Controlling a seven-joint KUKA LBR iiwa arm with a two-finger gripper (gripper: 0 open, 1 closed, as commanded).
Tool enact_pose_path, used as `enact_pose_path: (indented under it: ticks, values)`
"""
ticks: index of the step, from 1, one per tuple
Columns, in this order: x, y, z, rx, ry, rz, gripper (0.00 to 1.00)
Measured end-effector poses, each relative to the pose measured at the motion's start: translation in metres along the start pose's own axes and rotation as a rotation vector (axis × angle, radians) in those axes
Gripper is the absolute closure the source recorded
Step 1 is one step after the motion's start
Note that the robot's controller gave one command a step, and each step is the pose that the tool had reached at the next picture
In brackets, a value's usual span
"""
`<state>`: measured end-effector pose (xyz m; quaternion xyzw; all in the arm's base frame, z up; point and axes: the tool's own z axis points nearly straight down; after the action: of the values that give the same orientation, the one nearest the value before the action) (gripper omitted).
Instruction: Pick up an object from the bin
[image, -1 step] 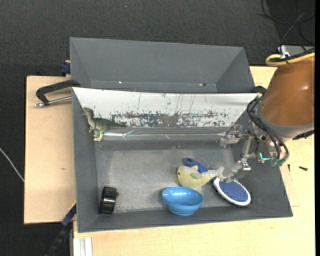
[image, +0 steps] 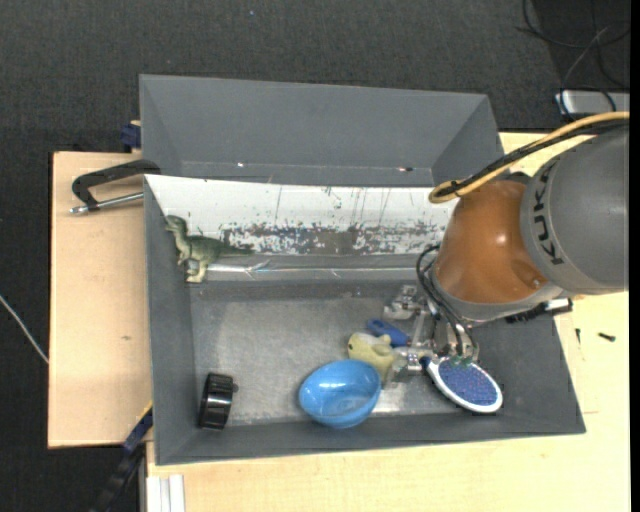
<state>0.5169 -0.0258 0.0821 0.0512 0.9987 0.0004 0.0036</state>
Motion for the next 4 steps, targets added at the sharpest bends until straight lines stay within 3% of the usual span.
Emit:
enact_pose_path:
  ticks: [1,2,3,4]
  values:
    - [-0.001,0.003,-0.019,0.0,0.0,0.113,0.0]
    - [-0.013,0.01,-0.018,0.0,0.003,0.298,0.0]
    - [-0.005,0.003,0.009,0.0,0.006,0.345,0.0]
    - [-0.006,0.004,0.009,0.001,0.004,0.343,0.0]
